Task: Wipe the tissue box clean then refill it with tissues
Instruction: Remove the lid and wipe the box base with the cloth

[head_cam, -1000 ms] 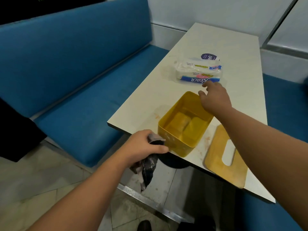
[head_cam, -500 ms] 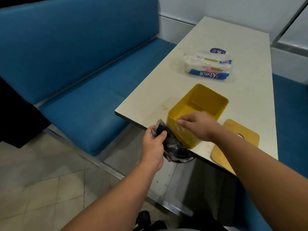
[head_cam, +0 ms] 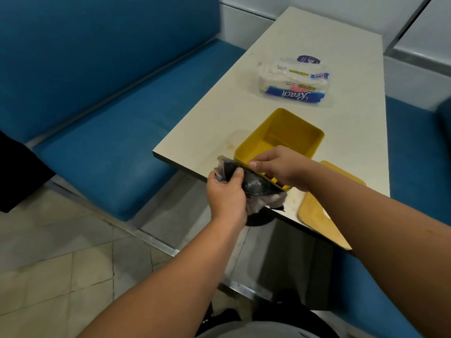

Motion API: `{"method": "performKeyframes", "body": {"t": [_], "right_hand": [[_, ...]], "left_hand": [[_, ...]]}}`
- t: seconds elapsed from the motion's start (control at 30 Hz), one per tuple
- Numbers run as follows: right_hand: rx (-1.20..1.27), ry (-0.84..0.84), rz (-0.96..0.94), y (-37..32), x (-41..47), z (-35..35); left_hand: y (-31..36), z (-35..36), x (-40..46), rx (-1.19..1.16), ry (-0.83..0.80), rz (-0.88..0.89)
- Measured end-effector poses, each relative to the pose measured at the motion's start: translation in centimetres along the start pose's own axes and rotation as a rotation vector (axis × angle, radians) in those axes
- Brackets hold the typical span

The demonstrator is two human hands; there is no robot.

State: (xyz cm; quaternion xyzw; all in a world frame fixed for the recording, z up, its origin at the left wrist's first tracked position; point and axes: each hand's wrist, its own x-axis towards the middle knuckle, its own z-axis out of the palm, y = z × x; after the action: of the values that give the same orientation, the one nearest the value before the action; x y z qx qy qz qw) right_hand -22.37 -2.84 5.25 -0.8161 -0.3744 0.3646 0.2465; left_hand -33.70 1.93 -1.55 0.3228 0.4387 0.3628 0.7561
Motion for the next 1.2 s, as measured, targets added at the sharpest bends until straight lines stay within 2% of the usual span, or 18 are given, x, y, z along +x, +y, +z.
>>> {"method": "performKeyframes", "body": {"t": [0.1, 0.23, 0.4, 0.57, 0.63, 0.77, 0.87, 1.03, 1.2], "right_hand": [[0.029, -0.005, -0.013, 0.2, 0.3, 0.0], [0.018, 0.001, -0.019, 0.4, 0.3, -0.1], [0.028, -0.002, -0.019, 0.3, 0.3, 0.1], [-0.027, 0.036, -0.045, 0.3, 0.3, 0.1], [-0.049, 0.066, -0.065, 0.3, 0.1, 0.3], [-0.083, 0.063, -0.077, 0.2, -0.1, 0.4], [-0.076, 0.061, -0.030, 0.6, -0.2, 0.5], [-0.037, 0.059, 0.010, 1.2, -0.9, 0.7], [-0.093, 0.082, 0.053, 1.2, -1.1, 0.7]], "left_hand": [[-0.7, 0.2, -0.2, -0.032, -0.006, -0.005], [-2.1, 0.4, -2.4, 0.069, -0.147, 0.000], [-0.1, 0.1, 0.1, 0.006, 0.006, 0.030], [-1.7, 0.6, -2.2, 0.043, -0.122, -0.002], [-1.5, 0.4, -1.4, 0.049, -0.123, 0.005], [0.5, -0.9, 1.4, 0.033, 0.020, -0.008], [2.0, -3.5, 3.4, 0.124, 0.031, -0.002], [2.3, -7.3, 3.6, 0.473, -0.093, 0.150], [1.3, -7.8, 3.4, 0.564, -0.107, 0.177]]}}
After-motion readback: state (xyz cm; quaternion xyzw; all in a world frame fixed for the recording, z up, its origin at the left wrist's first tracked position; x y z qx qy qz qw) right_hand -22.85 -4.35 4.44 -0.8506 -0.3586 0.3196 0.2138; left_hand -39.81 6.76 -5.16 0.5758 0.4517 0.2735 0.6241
